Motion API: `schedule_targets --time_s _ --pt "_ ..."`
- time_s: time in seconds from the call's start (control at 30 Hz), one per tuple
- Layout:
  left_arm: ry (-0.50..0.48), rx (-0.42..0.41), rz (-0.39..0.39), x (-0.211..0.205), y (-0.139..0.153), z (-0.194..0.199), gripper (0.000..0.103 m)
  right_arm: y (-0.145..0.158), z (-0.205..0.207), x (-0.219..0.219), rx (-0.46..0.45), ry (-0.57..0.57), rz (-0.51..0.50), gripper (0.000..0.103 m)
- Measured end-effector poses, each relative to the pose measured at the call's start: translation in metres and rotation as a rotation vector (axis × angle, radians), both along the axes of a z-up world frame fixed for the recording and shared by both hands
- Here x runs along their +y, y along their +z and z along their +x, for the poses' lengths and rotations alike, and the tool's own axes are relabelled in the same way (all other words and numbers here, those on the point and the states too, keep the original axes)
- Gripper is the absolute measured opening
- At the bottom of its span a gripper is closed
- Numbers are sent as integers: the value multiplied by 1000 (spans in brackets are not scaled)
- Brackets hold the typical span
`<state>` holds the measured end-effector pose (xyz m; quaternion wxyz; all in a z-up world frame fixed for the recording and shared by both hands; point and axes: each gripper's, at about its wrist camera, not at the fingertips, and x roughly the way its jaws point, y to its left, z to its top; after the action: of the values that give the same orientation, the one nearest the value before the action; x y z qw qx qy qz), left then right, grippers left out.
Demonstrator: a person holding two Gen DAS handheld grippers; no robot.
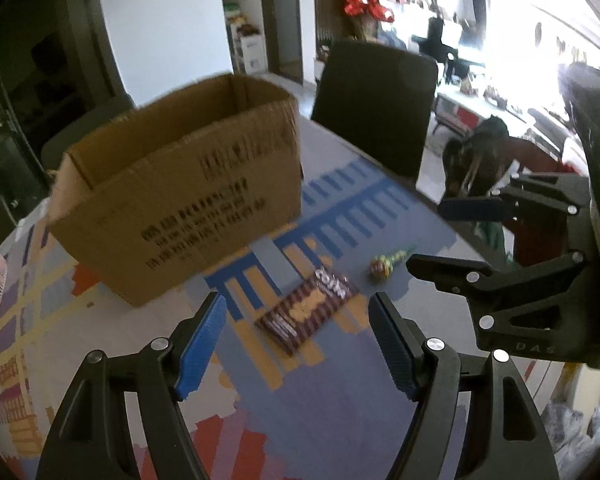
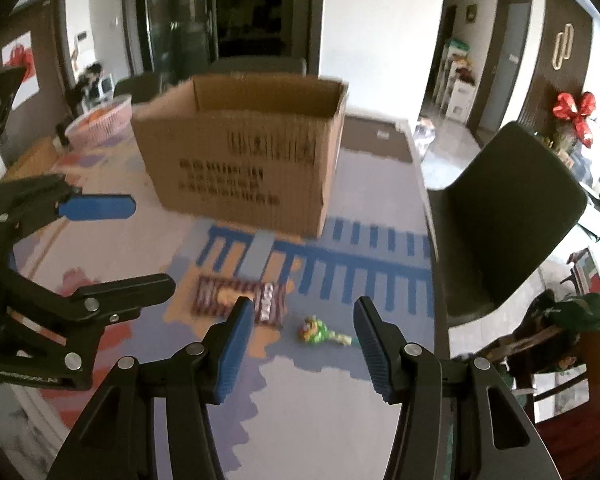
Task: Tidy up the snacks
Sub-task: 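Move both tools back toward the COSTA packet and green lollipop, then grasp the brown COSTA packet with the left tool while the right tool grasps the green lollipop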
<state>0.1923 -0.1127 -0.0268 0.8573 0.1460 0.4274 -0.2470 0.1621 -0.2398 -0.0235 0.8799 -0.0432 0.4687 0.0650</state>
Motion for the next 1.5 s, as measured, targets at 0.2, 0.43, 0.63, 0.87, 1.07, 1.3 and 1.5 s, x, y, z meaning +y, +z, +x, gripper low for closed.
schedule_targets --time_s 0.2,0.43,0.63,0.87,1.07,1.3,1.5 --pt "-39 73 56 -10 -23 9 74 -29 6 -3 110 39 -23 53" --pt "-61 149 115 -18 -51 23 74 -55 17 -8 191 67 -73 53" --pt "-61 180 138 -23 -65 36 74 -70 24 -7 229 115 -119 53" --pt "-81 200 188 -31 -81 47 74 -83 33 -7 260 145 -136 53" --pt "-94 213 207 -34 -88 56 75 -90 36 -6 276 173 -144 53" --pt "-79 265 152 -31 -86 71 75 -93 47 -10 278 190 -104 47" --pt "-40 283 112 -34 -85 87 72 -96 56 -15 283 174 -31 40"
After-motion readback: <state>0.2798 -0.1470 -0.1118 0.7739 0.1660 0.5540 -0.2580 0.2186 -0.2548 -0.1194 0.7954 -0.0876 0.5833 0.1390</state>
